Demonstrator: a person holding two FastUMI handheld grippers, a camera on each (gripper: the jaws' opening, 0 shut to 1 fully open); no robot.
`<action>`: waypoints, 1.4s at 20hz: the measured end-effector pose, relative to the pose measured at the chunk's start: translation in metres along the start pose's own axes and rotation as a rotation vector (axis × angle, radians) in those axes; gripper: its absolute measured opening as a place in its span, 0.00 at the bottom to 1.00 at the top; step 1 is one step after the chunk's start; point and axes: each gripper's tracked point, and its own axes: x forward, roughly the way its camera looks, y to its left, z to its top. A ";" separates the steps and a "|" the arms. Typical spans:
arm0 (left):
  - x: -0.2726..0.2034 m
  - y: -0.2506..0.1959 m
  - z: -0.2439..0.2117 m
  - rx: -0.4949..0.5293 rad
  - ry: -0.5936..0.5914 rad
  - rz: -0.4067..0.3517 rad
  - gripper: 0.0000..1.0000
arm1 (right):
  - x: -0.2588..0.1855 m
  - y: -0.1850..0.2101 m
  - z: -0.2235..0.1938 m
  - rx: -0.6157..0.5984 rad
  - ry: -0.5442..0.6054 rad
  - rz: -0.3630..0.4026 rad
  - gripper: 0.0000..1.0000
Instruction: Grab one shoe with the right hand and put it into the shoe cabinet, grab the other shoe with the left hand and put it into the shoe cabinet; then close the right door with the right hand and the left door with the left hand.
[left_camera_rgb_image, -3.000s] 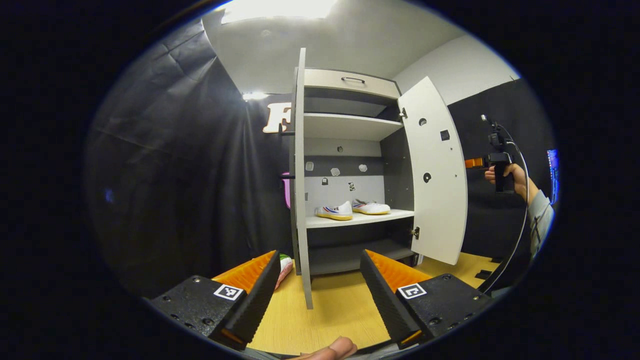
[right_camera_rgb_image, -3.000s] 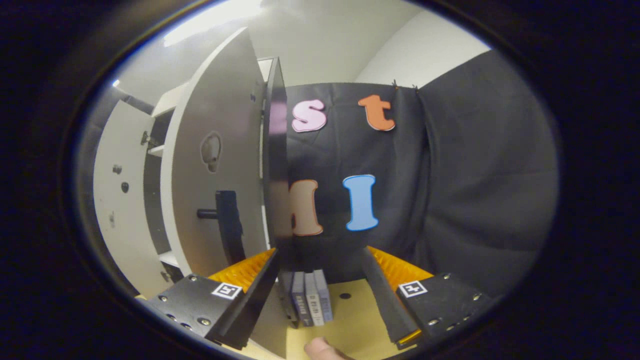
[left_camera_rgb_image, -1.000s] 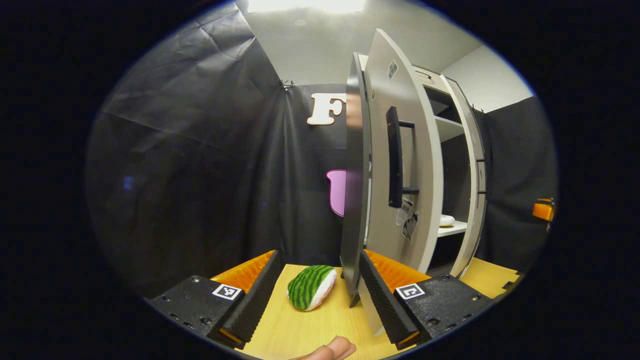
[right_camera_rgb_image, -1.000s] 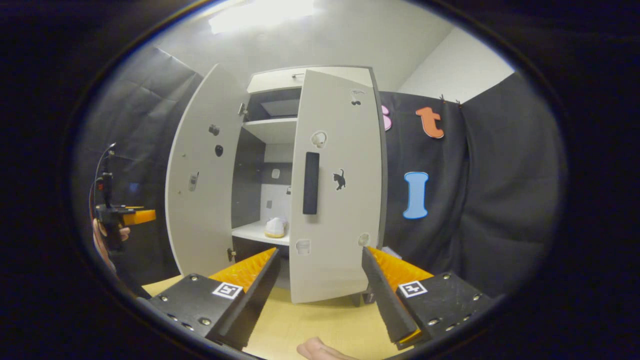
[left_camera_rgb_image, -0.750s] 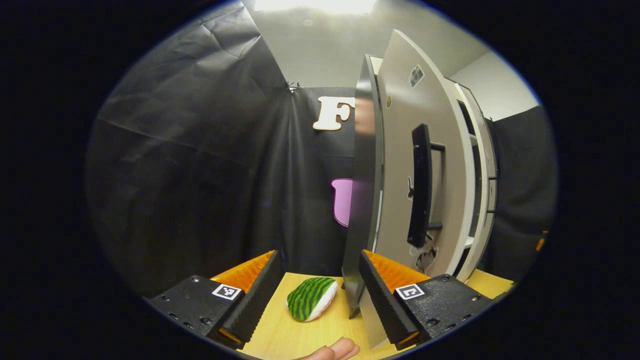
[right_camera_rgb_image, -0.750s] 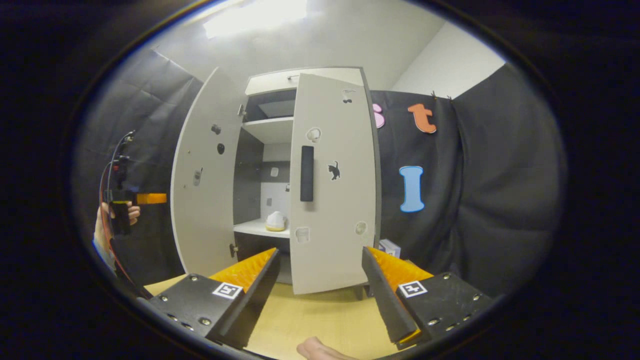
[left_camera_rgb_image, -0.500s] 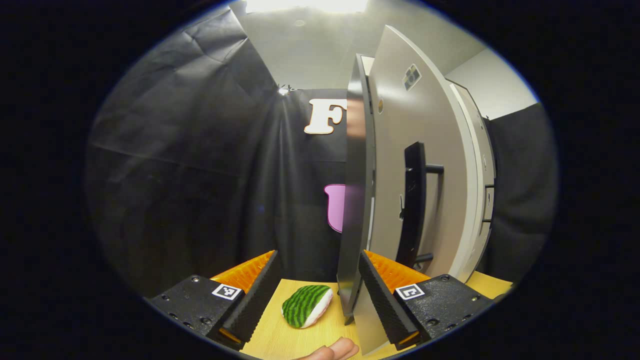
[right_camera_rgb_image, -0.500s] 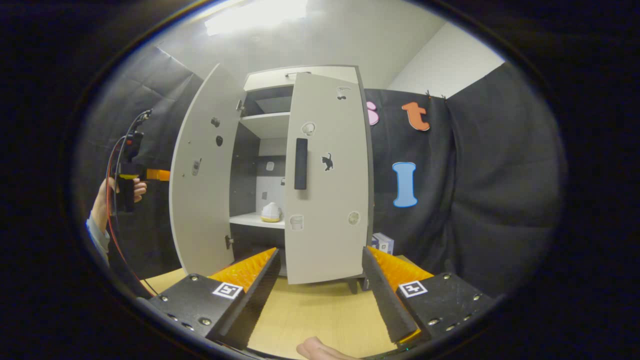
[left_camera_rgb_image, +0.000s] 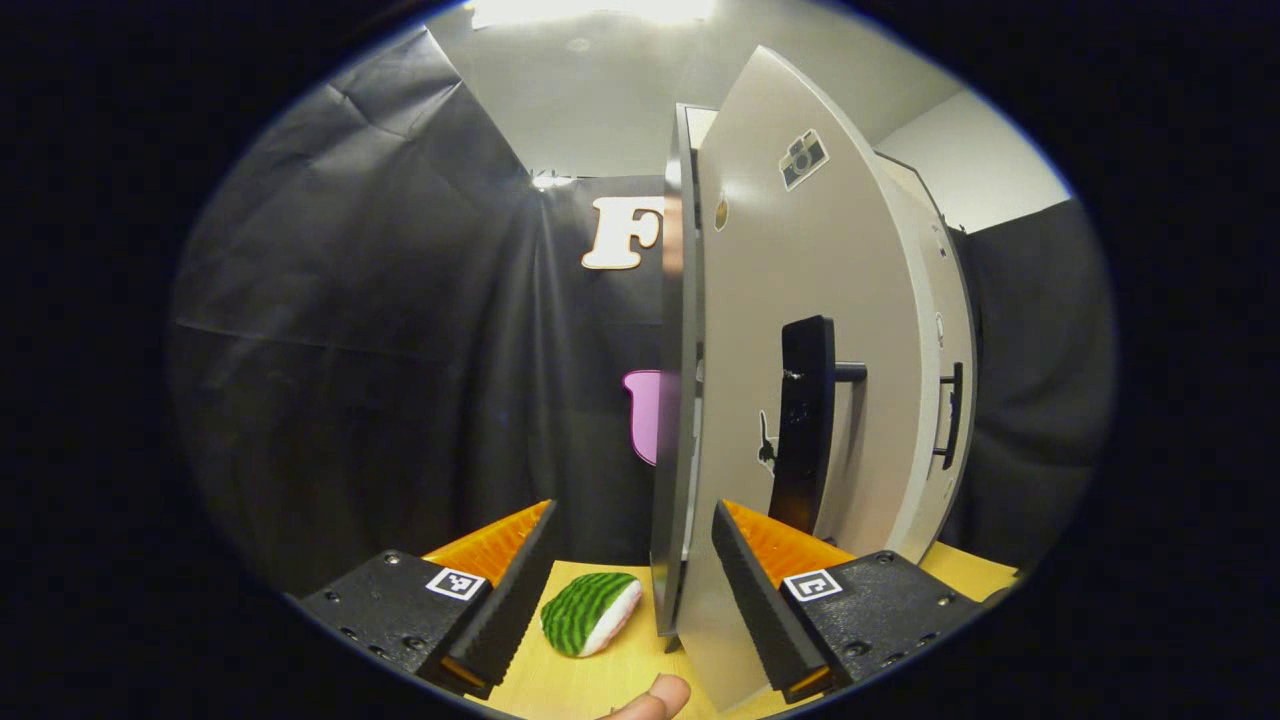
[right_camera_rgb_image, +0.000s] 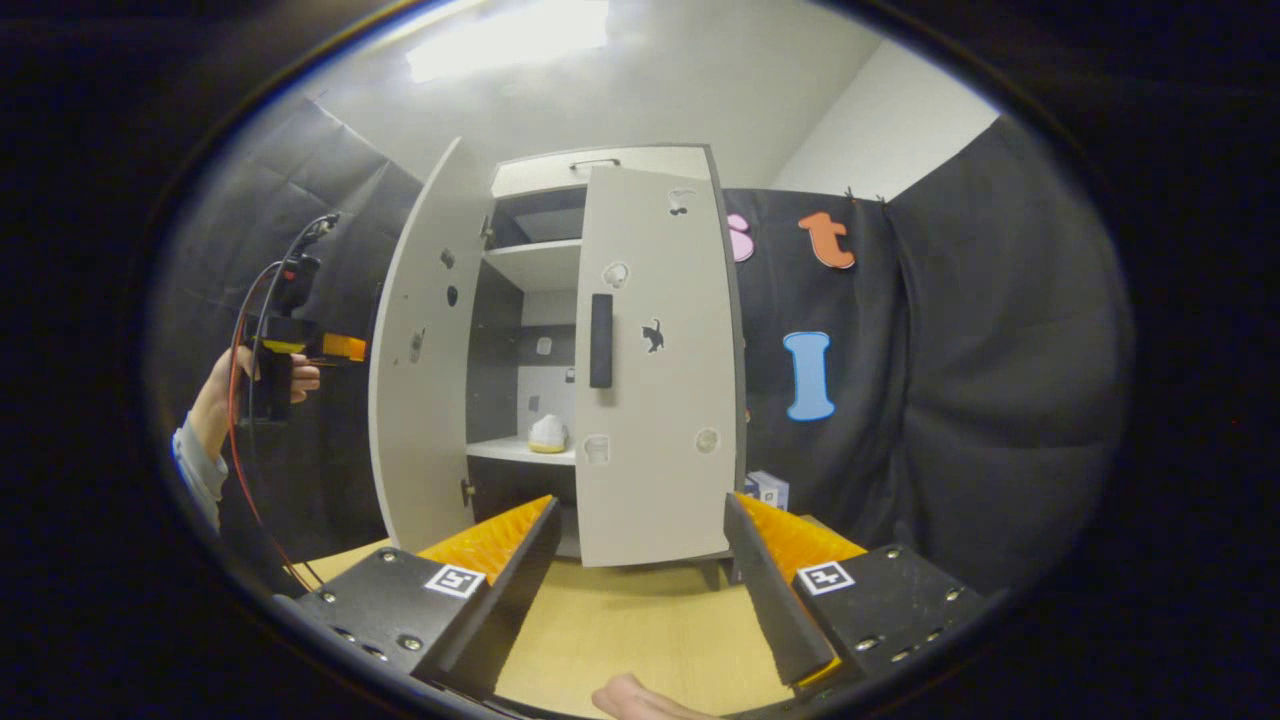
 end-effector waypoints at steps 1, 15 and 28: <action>0.000 -0.001 0.000 0.010 0.000 -0.002 0.89 | -0.002 -0.002 -0.001 0.004 0.000 -0.001 0.98; 0.004 -0.032 -0.002 0.086 -0.007 -0.071 0.89 | 0.004 -0.028 -0.020 -0.014 0.020 -0.064 0.98; -0.033 -0.044 -0.010 0.122 0.004 -0.053 0.97 | 0.008 -0.033 -0.025 0.031 0.035 -0.060 0.98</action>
